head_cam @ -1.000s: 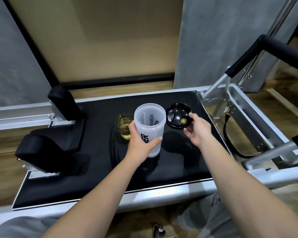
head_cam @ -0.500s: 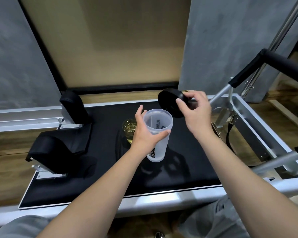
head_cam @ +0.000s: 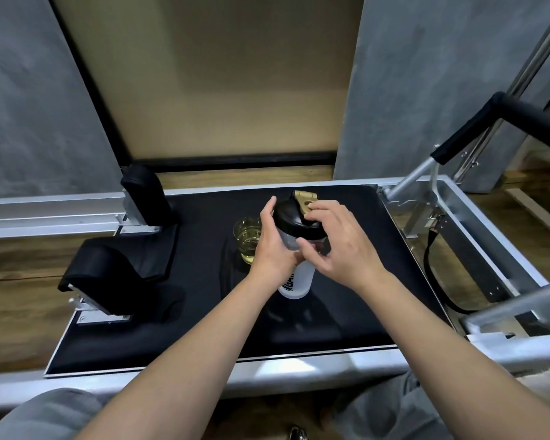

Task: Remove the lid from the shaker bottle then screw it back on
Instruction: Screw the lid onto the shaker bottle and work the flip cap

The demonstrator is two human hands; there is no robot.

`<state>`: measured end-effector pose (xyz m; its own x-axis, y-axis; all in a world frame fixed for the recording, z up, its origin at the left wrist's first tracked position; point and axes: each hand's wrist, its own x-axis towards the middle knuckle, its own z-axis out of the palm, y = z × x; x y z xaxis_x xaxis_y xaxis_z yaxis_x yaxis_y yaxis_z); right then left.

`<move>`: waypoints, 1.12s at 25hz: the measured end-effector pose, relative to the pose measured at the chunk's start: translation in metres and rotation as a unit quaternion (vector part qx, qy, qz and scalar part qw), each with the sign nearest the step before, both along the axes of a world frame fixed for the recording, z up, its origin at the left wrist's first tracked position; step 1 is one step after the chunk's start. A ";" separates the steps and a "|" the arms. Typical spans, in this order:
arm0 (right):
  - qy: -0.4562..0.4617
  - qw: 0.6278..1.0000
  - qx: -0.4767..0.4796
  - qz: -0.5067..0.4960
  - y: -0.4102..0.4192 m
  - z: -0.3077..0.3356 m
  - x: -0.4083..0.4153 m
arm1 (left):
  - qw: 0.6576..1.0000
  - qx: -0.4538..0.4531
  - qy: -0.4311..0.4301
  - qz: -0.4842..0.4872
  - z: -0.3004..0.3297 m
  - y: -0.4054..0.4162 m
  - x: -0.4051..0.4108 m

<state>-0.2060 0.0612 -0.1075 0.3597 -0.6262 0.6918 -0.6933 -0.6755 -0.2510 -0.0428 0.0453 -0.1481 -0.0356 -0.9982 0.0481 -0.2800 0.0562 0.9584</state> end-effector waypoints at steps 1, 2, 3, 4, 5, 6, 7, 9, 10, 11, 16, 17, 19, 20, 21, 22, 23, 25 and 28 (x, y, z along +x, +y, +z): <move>-0.002 1.000 -0.009 0.005 0.000 0.001 0.001 | 1.000 -0.003 -0.002 0.001 0.000 0.000 0.000; 0.001 1.000 -0.019 0.013 -0.001 0.001 0.003 | 1.000 -0.007 -0.004 0.002 0.001 0.000 -0.001; 0.005 0.999 -0.027 0.021 -0.002 0.002 0.005 | 1.000 -0.009 -0.005 0.002 0.001 0.001 -0.002; 0.010 0.999 -0.031 0.024 -0.002 0.003 0.007 | 1.000 -0.009 -0.003 0.002 0.001 0.001 -0.002; 0.014 0.999 -0.033 0.021 -0.003 0.004 0.009 | 1.000 -0.007 0.003 0.003 0.001 0.002 -0.002; 0.020 0.999 -0.035 0.015 -0.003 0.005 0.010 | 1.000 -0.005 0.010 0.004 0.000 0.004 -0.002; 0.027 0.999 -0.035 0.011 -0.003 0.005 0.010 | 1.000 -0.001 0.016 0.007 0.000 0.006 -0.001; 0.027 0.999 -0.028 0.011 -0.003 0.004 0.008 | 1.000 0.004 0.020 0.011 -0.001 0.009 0.001; 0.009 1.000 -0.017 0.010 -0.004 0.005 0.008 | 1.000 0.000 0.020 0.011 0.000 0.009 0.001; -0.020 1.000 0.003 0.005 -0.005 0.006 0.007 | 1.000 -0.009 0.019 0.013 0.001 0.008 0.001; -0.113 0.979 0.168 -0.026 -0.028 0.028 0.006 | 0.998 -0.030 0.015 0.052 0.005 0.001 -0.007; -0.113 0.970 0.214 -0.020 -0.032 0.031 0.009 | 0.998 -0.026 0.012 0.057 0.005 0.001 -0.009; -0.065 0.955 0.289 -0.013 -0.038 0.029 0.019 | 0.998 -0.028 0.013 0.057 0.002 0.001 -0.009; -0.027 0.951 0.307 -0.013 -0.038 0.026 0.022 | 0.998 -0.032 0.015 0.053 0.001 0.002 -0.008; 0.001 0.950 0.312 -0.012 -0.038 0.023 0.024 | 0.998 -0.035 0.015 0.050 0.001 0.002 -0.007; 0.014 0.950 0.312 -0.010 -0.039 0.022 0.025 | 0.998 -0.033 0.012 0.049 0.001 0.002 -0.004; 0.021 0.949 0.314 -0.010 -0.039 0.023 0.023 | 0.998 -0.024 0.011 0.050 0.002 0.003 -0.002; 0.042 0.943 0.330 -0.016 -0.039 0.026 0.015 | 0.998 -0.010 0.036 0.055 0.000 0.003 0.003; 0.074 0.925 0.371 -0.023 -0.038 0.032 0.000 | 0.995 -0.009 0.084 0.043 -0.002 0.004 0.009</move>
<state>-0.2065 0.0228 -0.0756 0.3782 -0.9257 0.0103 -0.7809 -0.3250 -0.5334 -0.0342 0.0497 -0.1502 0.0608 -0.9960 0.0648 -0.1209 0.0571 0.9910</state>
